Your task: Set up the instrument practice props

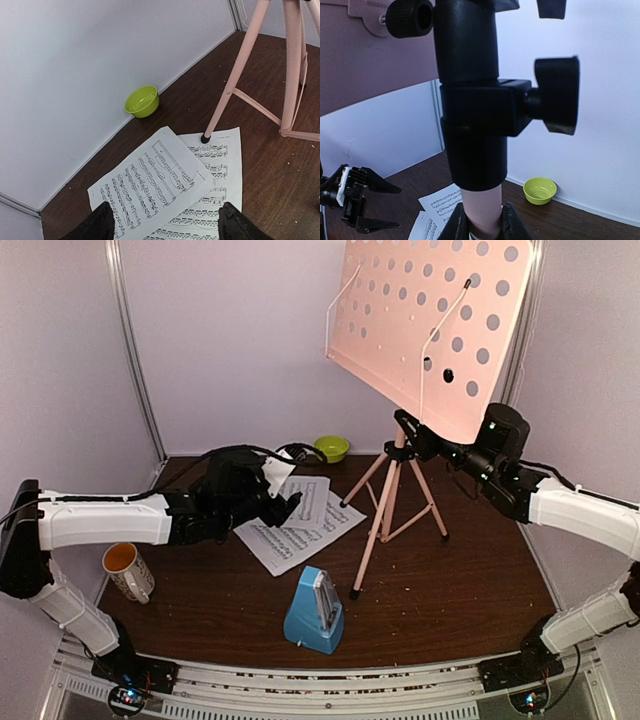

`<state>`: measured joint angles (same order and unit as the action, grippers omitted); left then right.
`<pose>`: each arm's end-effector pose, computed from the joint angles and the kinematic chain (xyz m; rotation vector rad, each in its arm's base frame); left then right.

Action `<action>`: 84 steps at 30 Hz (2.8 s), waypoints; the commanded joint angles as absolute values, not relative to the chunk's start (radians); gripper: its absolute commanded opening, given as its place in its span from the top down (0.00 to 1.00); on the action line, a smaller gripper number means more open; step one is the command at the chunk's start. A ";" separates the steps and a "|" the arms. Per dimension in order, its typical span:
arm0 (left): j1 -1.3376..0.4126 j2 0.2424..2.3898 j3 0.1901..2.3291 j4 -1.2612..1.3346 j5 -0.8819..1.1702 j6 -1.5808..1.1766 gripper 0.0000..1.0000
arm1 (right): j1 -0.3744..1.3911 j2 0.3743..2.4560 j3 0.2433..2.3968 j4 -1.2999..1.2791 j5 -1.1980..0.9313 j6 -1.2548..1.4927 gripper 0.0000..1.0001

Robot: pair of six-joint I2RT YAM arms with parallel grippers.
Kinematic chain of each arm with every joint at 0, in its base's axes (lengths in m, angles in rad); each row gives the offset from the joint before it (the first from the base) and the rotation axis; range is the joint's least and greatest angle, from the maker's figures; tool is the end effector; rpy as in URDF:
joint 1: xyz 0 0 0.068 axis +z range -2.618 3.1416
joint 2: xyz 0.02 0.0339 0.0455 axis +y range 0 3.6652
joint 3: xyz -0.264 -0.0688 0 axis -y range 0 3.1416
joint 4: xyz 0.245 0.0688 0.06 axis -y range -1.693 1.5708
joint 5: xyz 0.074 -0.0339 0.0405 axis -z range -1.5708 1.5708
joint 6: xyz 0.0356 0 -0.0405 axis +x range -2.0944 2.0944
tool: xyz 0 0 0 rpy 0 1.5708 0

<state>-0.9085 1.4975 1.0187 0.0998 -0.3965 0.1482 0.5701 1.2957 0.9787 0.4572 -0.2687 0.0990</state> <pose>0.2230 -0.2636 0.2776 0.7356 1.7746 -0.1239 0.2534 0.1737 0.3634 -0.5618 1.3670 0.7384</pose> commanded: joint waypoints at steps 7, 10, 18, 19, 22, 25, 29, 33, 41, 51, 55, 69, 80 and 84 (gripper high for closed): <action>-0.879 1.471 1.009 0.092 -0.347 0.101 0.27 | 0.482 1.321 1.209 0.538 -0.683 0.140 1.00; -0.866 1.494 1.028 0.063 -0.330 0.079 0.27 | 0.469 1.338 1.255 0.498 -0.756 0.141 1.00; -0.779 1.637 1.178 -0.183 -0.218 -0.041 0.27 | 0.459 1.333 1.279 0.414 -0.791 0.097 1.00; -0.768 1.656 1.184 -0.199 -0.202 -0.054 0.27 | 0.459 1.330 1.285 0.404 -0.786 0.092 1.00; -0.743 1.728 1.207 -0.242 -0.169 -0.063 0.28 | 0.457 1.322 1.310 0.372 -0.781 0.079 1.00; -0.740 1.791 1.230 -0.264 -0.163 -0.057 0.28 | 0.457 1.317 1.315 0.364 -0.782 0.077 1.00; -0.733 1.873 1.270 -0.313 -0.173 -0.058 0.28 | 0.457 1.307 1.306 0.366 -0.780 0.079 1.00; -0.708 1.928 1.270 -0.351 -0.172 -0.081 0.28 | 0.457 1.300 1.319 0.364 -0.774 0.084 1.00; -0.630 1.944 1.182 -0.420 -0.180 -0.134 0.30 | 0.456 1.290 1.358 0.355 -0.746 0.086 1.00; -0.540 1.903 1.084 -0.488 -0.229 -0.247 0.33 | 0.445 1.302 1.379 0.354 -0.714 0.068 1.00; -0.495 1.885 1.060 -0.518 -0.247 -0.282 0.34 | 0.440 1.300 1.376 0.334 -0.706 0.043 1.00; -0.515 1.732 1.138 -0.375 -0.124 -0.161 0.34 | 0.377 1.302 1.351 0.405 -0.732 0.087 1.00; -0.606 1.982 1.478 -0.371 0.012 -0.180 0.34 | 0.377 1.372 1.320 0.525 -0.799 0.138 1.00; -0.620 2.072 1.541 -0.419 -0.005 -0.178 0.33 | 0.376 1.383 1.323 0.516 -0.809 0.119 1.00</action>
